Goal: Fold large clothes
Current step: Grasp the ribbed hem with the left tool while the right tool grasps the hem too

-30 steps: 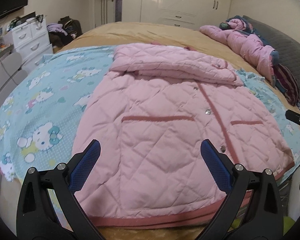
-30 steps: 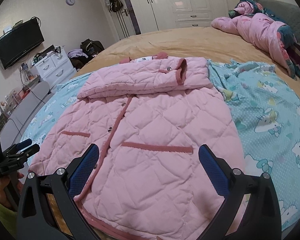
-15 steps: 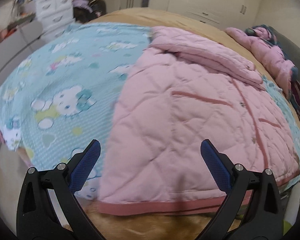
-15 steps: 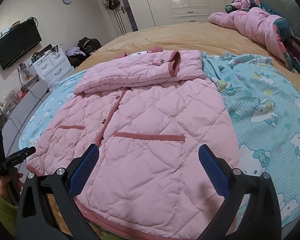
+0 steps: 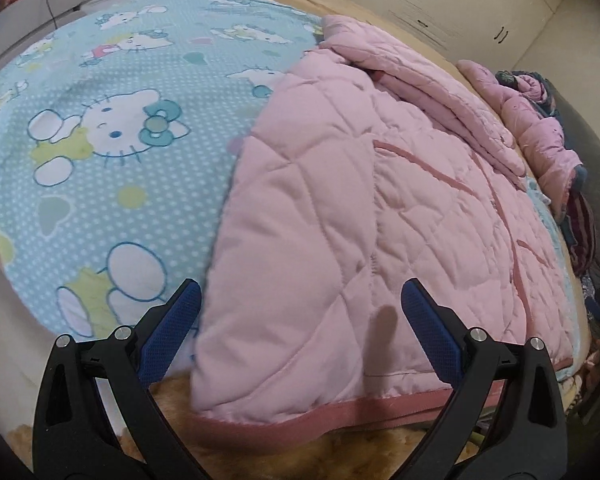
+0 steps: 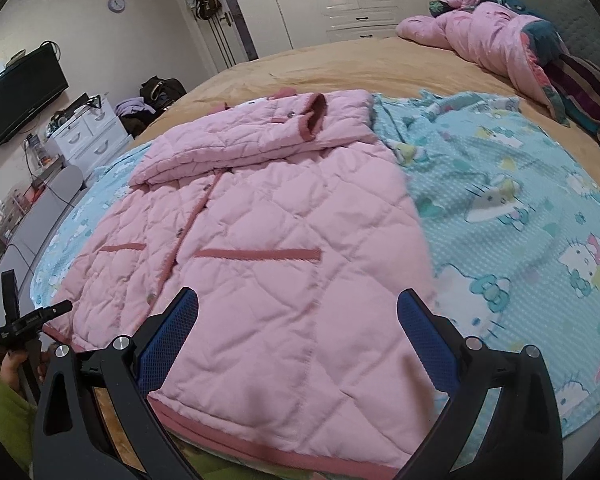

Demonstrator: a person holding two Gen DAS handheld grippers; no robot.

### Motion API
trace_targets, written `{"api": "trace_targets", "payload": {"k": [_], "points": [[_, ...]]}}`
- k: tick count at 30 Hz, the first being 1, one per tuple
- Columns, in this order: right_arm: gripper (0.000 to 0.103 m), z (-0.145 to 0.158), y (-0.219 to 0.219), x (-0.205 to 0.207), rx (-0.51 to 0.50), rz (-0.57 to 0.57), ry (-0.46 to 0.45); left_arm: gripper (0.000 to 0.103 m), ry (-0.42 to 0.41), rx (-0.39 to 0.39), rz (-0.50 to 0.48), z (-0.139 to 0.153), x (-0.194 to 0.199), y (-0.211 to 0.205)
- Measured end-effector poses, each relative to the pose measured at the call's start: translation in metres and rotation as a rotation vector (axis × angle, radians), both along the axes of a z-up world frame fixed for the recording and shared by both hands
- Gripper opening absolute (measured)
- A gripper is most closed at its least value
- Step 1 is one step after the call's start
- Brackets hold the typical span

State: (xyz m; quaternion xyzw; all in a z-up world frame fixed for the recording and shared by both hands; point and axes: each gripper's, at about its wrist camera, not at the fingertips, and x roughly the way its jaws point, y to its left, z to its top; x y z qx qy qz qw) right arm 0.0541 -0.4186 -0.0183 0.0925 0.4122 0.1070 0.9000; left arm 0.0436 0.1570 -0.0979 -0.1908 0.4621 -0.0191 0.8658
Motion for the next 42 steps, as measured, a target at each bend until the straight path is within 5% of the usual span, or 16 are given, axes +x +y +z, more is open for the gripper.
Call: {"api": "trace_targets", "payload": {"k": [5, 6, 9, 16, 24, 26, 30, 33, 35, 40, 42], "points": [[0.099, -0.012, -0.018, -0.01, -0.001, 0.0, 0.049, 0.064, -0.027, -0.007, -0.011, 0.004, -0.001, -0.008], [0.099, -0.015, -0.021, -0.012, -0.003, -0.002, 0.058, 0.049, -0.031, -0.005, -0.009, 0.004, -0.001, -0.009], [0.099, -0.028, -0.032, -0.017, 0.002, -0.012, 0.102, 0.025, -0.058, -0.022, 0.002, 0.006, -0.003, -0.007], [0.099, -0.053, -0.05, -0.024, 0.033, -0.018, 0.194, 0.013, -0.144, -0.005, -0.013, 0.036, -0.009, -0.015], [0.095, -0.076, -0.057, -0.034, 0.139, 0.013, 0.264, 0.013, -0.158, 0.012, -0.015, 0.046, -0.007, -0.02], [0.074, -0.076, -0.054, -0.038, 0.143, 0.04, 0.259, 0.013, -0.139, 0.029, -0.011, 0.042, -0.006, -0.021], [0.053, -0.078, -0.054, -0.045, 0.198, 0.067, 0.261, 0.015, -0.118, 0.024, 0.002, 0.034, -0.007, -0.016], [0.027, -0.07, -0.058, -0.045, 0.247, 0.085, 0.232, 0.019, -0.104, 0.023, 0.01, 0.03, -0.007, -0.013], [0.02, -0.056, -0.057, -0.047, 0.275, 0.115, 0.175, 0.024, -0.097, 0.015, 0.019, 0.027, -0.008, -0.01], [0.017, -0.013, -0.06, -0.04, 0.376, 0.148, 0.048, 0.058, -0.039, 0.056, 0.038, 0.017, -0.009, -0.006], [0.017, 0.006, -0.063, -0.035, 0.42, 0.155, -0.009, 0.06, -0.025, 0.045, 0.037, 0.012, -0.01, -0.004]]}}
